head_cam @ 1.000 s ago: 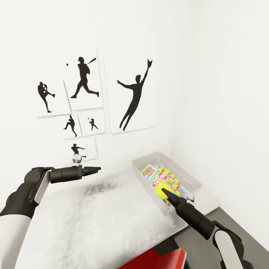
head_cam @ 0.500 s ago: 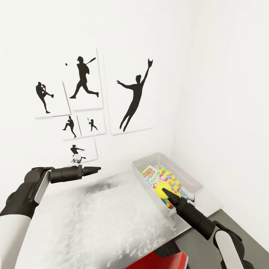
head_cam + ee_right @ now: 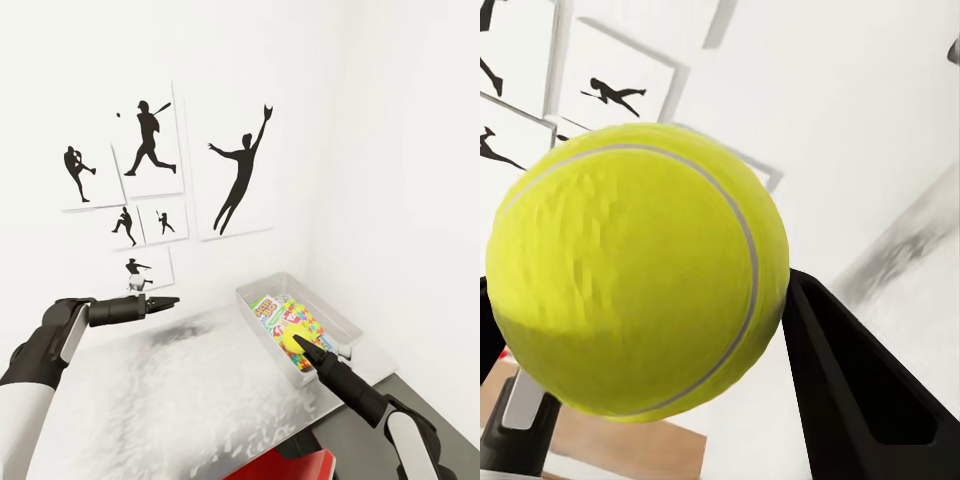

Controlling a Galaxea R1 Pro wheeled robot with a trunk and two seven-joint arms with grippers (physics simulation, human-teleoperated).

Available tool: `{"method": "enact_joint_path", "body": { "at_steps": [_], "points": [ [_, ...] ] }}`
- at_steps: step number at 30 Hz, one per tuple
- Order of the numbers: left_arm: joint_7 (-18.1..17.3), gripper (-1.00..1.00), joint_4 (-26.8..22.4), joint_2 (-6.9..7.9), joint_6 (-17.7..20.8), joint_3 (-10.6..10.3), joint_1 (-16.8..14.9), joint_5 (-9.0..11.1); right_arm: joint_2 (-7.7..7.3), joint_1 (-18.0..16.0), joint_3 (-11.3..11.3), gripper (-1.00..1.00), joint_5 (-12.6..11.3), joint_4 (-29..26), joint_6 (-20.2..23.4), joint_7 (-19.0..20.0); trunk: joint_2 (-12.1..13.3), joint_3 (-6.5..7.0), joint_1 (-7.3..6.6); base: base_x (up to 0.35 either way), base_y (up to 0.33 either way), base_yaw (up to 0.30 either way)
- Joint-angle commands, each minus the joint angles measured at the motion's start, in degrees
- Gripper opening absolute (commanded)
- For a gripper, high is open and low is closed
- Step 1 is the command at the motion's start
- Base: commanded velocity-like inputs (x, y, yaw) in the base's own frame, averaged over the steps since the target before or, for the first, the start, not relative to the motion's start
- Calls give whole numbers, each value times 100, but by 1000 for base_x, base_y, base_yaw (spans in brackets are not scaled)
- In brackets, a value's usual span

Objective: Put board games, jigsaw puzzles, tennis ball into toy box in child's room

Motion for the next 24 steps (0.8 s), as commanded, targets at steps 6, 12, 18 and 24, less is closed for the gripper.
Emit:
{"method": "enact_joint_path", "body": {
  "at_steps": [6,12,18,24],
  "points": [
    [-16,100,1,1,41,21,-6,16,-4,-54,-64,-100,9,-17,212,-441,-13,-13,4,0,0,0],
    [-19,100,1,1,42,30,-6,17,56,-1252,-126,-100,-44,-28,1156,-2441,-13,-13,4,0,0,0],
    [-19,100,1,-5,42,29,-2,17,50,-2755,-100,-100,-70,344,1332,-4285,-13,-13,4,0,0,0],
    [-19,100,1,1,42,51,-2,17,18,-3472,-91,-100,-40,1358,1336,-5484,-13,-13,4,0,0,0]
  ]
}}
